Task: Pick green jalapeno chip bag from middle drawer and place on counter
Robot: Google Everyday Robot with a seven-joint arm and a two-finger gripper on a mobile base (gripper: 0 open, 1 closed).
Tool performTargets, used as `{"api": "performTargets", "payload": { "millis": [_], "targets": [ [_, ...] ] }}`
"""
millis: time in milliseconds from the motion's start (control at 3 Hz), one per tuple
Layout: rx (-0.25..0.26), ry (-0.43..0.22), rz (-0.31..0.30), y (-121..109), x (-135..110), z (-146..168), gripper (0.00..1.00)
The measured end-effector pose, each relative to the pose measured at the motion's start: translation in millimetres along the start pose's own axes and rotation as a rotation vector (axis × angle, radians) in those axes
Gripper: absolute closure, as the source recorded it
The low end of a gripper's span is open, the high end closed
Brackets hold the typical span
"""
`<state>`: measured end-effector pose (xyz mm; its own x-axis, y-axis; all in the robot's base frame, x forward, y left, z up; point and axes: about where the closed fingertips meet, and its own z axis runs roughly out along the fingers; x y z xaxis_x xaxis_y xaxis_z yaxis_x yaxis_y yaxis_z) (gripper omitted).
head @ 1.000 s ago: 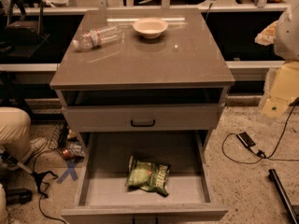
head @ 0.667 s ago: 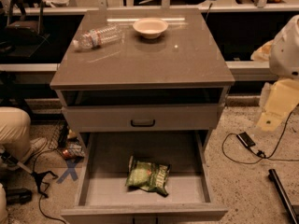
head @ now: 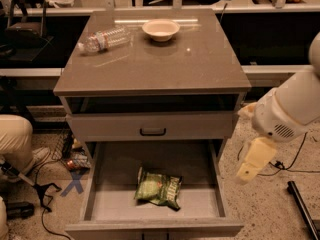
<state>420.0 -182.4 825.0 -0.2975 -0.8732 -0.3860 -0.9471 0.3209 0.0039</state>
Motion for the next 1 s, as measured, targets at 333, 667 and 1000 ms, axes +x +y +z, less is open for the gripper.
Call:
{"api": "performTargets", "payload": {
  "millis": [333,667,1000],
  "targets": [
    [0.03,-0.03,0.068,17,2,72,0.0],
    [0.03,-0.03,0.068,17,2,72,0.0],
    [0.049,-0.026,0.059,17,3,91,0.0]
  ]
}}
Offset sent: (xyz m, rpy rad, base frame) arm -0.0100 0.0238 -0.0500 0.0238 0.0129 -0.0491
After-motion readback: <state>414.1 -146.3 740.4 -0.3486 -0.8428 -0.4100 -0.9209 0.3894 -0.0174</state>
